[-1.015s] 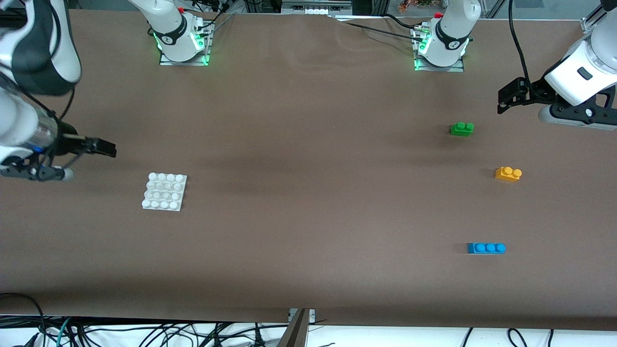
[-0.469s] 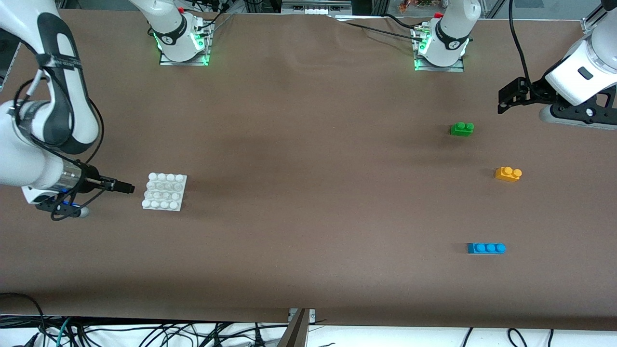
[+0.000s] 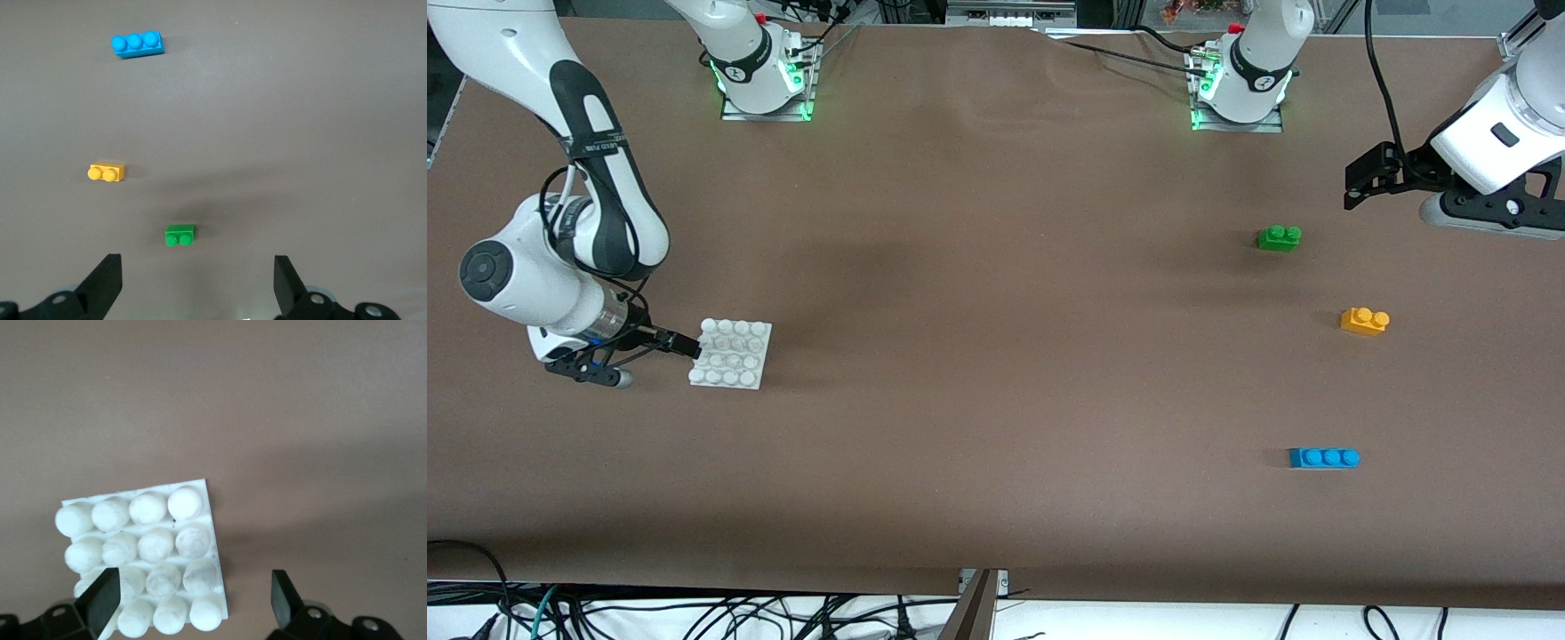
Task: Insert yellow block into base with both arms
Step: 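Reach the right gripper down to the white base plate's edge, then close the right gripper on the white base plate's edge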
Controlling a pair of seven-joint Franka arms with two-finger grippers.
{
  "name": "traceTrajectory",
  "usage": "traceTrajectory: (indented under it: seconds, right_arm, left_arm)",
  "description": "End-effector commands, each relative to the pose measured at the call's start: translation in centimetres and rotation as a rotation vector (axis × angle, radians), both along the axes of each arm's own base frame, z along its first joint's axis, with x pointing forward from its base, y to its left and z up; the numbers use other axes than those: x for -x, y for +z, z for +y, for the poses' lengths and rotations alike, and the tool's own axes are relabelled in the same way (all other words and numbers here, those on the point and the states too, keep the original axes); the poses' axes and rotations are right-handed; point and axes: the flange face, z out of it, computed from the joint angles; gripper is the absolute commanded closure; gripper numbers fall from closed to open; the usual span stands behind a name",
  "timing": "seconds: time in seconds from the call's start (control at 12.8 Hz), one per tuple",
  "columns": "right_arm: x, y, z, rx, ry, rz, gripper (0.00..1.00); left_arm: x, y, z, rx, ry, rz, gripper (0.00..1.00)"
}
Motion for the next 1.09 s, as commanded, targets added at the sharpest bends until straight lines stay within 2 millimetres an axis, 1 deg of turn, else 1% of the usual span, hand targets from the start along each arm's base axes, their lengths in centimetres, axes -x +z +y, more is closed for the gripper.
traceTrajectory:
  seconds: [0.0, 0.16, 0.23, 0.62, 0.78, 0.86, 1.02]
  right_arm:
    - [0.8, -0.5, -0.2, -0.048, -0.032, -0.011, 0.0]
    - [0.8, -1.4, -0.1, -0.058, -0.04, 0.002, 0.0]
    - [0.9, -2.3, 0.1, -0.059, -0.029, 0.015, 0.0]
    - [1.0, -4.3, 0.3, -0.06, 0.023, 0.044, 0.0]
    - [0.6, -4.1, 0.4, -0.062, 0.024, 0.038, 0.0]
    - [0.5, -4.5, 0.4, -0.061, 0.023, 0.04, 0.0]
    - [0.1, -4.5, 0.7, -0.062, 0.029, 0.038, 0.0]
  left_arm:
    - [0.1, 0.7, -0.2, -0.009, 0.003, 0.0, 0.0]
    - [0.1, 0.7, -0.3, -0.009, 0.0, 0.0, 0.0]
    - [0.1, 0.7, -0.4, -0.009, 0.0, -0.001, 0.0]
    - [0.1, 0.8, -0.5, -0.009, -0.001, -0.003, 0.0]
    - [0.2, 0.8, -0.5, -0.009, -0.001, -0.001, 0.0]
    - [0.2, 0.8, -0.5, -0.009, -0.001, -0.001, 0.0]
    - [0.2, 0.8, -0.5, -0.009, -0.001, -0.001, 0.0]
